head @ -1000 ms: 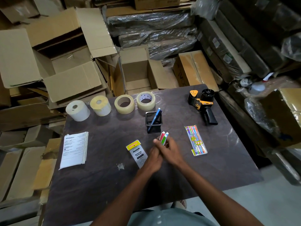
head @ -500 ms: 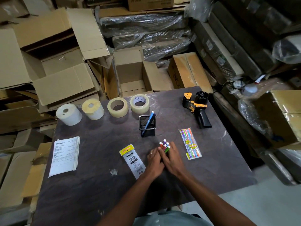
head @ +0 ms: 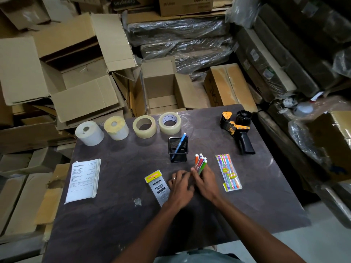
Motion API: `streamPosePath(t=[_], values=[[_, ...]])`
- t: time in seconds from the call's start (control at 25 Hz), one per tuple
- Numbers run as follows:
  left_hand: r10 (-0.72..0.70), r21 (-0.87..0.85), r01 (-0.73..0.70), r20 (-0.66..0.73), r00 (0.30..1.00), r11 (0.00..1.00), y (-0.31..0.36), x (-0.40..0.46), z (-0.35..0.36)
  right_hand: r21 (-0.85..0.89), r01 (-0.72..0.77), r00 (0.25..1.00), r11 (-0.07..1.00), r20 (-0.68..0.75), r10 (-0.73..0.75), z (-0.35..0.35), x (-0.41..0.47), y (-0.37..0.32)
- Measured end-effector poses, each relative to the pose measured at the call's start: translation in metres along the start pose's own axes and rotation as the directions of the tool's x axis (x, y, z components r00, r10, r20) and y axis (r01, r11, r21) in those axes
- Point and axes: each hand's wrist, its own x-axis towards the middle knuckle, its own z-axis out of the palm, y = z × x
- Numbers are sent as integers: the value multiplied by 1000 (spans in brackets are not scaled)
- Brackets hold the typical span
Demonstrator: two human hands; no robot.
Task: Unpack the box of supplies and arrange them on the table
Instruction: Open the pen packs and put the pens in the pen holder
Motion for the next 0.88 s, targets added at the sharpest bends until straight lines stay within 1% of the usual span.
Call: streamPosePath(t=[0.12,0.2,0.24,0.32,0.4,0.48,0.56,0.68,0.88], values=[[6,-115,-15,-78,997,993,-2,-2,-11,37,-39,997,999,-60,41,-5,9,-16],[13,-238,-47,-145,989,970,-6,-4,-18,90,-28,995,996,-95,36,-8,15,-26],[-6,-326,-58,-193,981,944,-9,-5,-22,112,-18,994,994,-103,29,-10,20,-35],[-88,-479,-61,-281,956,876,-18,-3,-29,155,13,991,988,-133,8,-15,37,-58],[-172,-553,-36,-319,932,832,-24,-1,-38,199,30,987,980,-158,2,-16,59,-76],[-225,-583,-2,-316,922,813,-28,0,-46,195,51,986,980,-166,-18,-9,81,-88],[-259,-612,45,-266,929,790,-33,1,-51,159,60,988,985,-149,-36,5,94,-88],[-268,-660,80,-189,945,747,-40,1,-51,94,60,994,994,-92,-52,20,101,-79],[-319,-679,139,-147,936,721,-49,4,-45,-38,14,999,999,-33,-15,34,108,-65]])
